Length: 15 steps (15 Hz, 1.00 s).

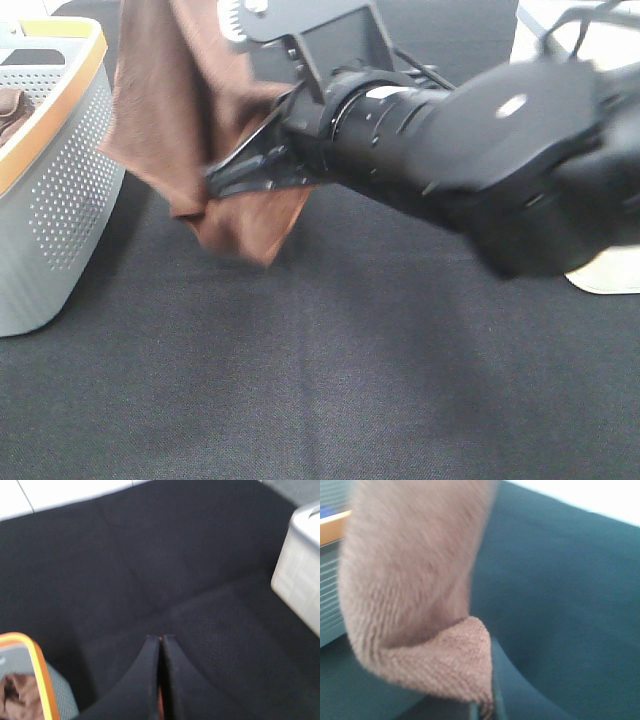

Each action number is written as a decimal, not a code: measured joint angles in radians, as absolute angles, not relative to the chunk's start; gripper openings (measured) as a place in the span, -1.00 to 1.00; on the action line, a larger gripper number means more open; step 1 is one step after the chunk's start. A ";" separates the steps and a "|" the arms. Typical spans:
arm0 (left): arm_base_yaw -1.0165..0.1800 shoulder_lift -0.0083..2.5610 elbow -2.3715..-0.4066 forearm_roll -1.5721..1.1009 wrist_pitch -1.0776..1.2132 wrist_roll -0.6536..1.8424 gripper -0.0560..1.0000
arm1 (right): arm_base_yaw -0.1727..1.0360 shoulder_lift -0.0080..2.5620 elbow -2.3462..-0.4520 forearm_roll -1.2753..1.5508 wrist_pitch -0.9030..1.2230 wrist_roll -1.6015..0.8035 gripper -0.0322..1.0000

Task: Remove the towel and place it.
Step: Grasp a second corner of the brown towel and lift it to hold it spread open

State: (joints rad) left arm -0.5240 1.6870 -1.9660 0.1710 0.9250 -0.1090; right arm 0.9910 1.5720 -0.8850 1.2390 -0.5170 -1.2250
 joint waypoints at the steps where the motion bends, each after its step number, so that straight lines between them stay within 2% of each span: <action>1: -0.524 1.702 -1.966 0.176 0.953 -0.109 -0.89 | 0.957 1.558 -0.885 1.300 -0.433 -1.258 -0.94; 3: -0.524 1.715 -1.966 0.188 0.971 -0.109 -0.89 | 0.909 1.547 -0.885 1.375 -0.364 -1.289 -0.94; 6: -0.524 1.740 -1.966 0.258 0.988 -0.109 -0.89 | 0.713 1.509 -0.885 1.549 -0.094 -1.464 -0.94; 9: -0.524 1.772 -1.966 0.313 1.002 -0.109 -0.89 | 0.531 1.493 -0.885 1.530 0.158 -1.485 -0.94; 10: -0.524 1.788 -1.966 0.322 0.994 -0.109 -0.89 | 0.449 1.493 -0.892 1.446 0.300 -1.469 -0.94; 12: -0.524 1.790 -1.966 0.341 0.953 -0.109 -0.89 | 0.371 1.493 -0.951 1.216 0.459 -1.339 -0.94; 14: -0.524 1.790 -1.966 0.347 0.908 -0.131 -0.89 | 0.353 1.493 -1.056 0.818 0.612 -1.066 -0.94; 15: -0.524 1.790 -1.966 0.347 0.908 -0.131 -0.89 | 0.353 1.493 -1.056 0.818 0.612 -1.066 -0.94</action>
State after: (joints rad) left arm -0.5240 1.7900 -1.9660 0.3470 0.9080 -0.1310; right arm 0.3530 1.4930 -1.0560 0.8180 0.6120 -1.0660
